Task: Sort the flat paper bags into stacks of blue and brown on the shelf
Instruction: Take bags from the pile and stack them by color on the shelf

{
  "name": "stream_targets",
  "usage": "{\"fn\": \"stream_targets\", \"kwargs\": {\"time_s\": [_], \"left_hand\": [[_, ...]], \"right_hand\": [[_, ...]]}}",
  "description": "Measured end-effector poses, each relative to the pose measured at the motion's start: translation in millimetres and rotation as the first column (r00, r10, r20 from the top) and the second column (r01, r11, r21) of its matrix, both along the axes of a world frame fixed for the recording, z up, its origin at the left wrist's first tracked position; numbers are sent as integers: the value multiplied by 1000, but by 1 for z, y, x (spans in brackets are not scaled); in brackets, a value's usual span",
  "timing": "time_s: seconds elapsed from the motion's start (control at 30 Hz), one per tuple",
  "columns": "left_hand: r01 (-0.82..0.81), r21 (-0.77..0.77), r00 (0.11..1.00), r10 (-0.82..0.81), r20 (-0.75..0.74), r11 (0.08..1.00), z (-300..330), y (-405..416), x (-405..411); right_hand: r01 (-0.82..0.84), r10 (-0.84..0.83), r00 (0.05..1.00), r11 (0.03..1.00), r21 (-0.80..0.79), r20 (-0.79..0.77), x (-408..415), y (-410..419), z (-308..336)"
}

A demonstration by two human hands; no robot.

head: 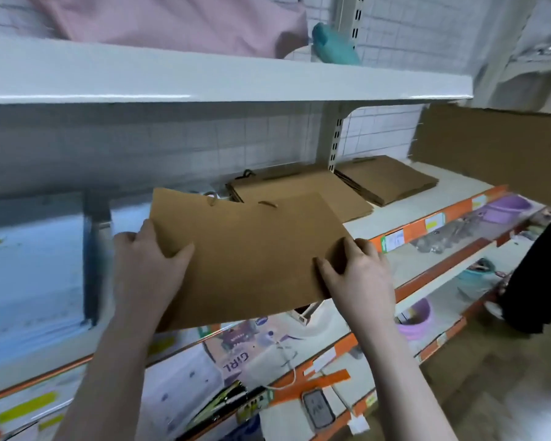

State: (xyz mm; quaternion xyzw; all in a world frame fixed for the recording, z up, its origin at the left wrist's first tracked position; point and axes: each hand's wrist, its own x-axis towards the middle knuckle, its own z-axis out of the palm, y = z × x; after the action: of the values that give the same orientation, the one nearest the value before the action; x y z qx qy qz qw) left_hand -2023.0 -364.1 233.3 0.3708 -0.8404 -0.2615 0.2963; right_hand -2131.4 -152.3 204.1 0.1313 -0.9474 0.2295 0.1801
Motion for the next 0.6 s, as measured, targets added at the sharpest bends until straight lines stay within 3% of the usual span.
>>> {"fn": "stream_targets", "kwargs": {"time_s": [0.3,0.6], "left_hand": [[-170,49,985,170,4,984,-9,87,-146],[-278,43,960,278,1,960,-14,123,-221]], "right_hand": [[-208,203,977,974,88,62,-177,69,-3],[-333,331,939,943,8,89,-278,86,4]]}}
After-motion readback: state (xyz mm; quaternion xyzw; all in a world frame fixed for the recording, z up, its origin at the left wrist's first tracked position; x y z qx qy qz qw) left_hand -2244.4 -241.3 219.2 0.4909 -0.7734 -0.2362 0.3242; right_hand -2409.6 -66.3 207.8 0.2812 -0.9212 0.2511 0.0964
